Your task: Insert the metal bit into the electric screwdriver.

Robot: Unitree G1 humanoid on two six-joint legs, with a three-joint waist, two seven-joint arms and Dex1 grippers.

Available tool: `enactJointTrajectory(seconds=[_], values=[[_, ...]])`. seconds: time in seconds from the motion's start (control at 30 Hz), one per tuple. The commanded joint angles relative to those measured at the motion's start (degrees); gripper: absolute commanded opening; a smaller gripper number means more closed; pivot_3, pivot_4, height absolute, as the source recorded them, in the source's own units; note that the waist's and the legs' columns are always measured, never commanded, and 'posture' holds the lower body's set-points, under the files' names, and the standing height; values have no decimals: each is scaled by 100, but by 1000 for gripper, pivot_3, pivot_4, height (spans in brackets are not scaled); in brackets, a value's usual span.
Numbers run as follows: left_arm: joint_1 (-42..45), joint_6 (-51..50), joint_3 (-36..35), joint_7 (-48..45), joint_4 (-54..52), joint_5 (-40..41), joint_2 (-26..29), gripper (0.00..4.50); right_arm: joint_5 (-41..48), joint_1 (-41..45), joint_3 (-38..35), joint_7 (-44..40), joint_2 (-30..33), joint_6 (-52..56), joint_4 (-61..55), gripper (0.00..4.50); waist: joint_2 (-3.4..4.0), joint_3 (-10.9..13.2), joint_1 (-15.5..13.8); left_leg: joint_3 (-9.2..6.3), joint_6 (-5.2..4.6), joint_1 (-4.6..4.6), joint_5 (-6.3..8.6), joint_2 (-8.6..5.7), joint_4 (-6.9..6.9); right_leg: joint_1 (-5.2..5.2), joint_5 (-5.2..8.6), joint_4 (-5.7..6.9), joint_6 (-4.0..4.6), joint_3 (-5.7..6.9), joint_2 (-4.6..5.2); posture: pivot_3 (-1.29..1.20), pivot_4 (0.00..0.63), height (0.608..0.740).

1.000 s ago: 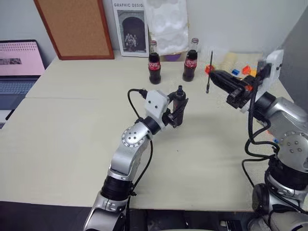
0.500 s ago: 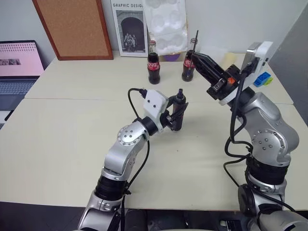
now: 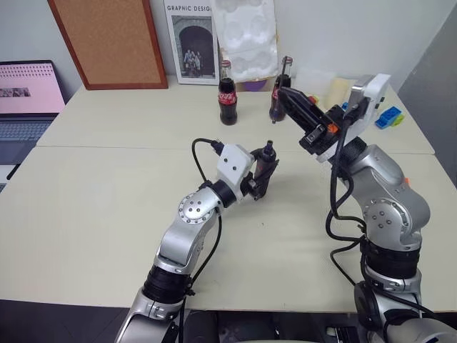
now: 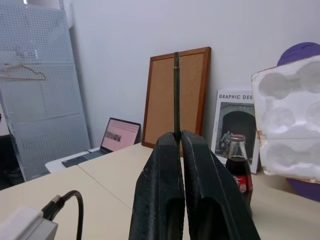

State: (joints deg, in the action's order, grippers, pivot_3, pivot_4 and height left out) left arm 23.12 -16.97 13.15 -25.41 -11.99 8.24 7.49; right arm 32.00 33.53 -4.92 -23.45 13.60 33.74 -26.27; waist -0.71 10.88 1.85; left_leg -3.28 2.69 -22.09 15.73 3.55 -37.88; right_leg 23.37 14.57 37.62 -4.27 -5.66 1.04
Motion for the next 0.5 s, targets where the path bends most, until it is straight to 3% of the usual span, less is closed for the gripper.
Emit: enactJointTrajectory(seconds=[0.03,0.5], values=[[51,207,-62,123,-131,-43,-85,1653,-174,-121,176,236,-45,-220,-489,0,0,0,0,0,0,0,0,0,1,0,0,0,0,0,0,0,150,740],[10,66,-150,343,-55,-43,-179,1653,-512,-495,424,751,-246,-470,-743,0,0,0,1,0,0,0,0,0,0,1,0,1,0,-1,0,0,150,740]])
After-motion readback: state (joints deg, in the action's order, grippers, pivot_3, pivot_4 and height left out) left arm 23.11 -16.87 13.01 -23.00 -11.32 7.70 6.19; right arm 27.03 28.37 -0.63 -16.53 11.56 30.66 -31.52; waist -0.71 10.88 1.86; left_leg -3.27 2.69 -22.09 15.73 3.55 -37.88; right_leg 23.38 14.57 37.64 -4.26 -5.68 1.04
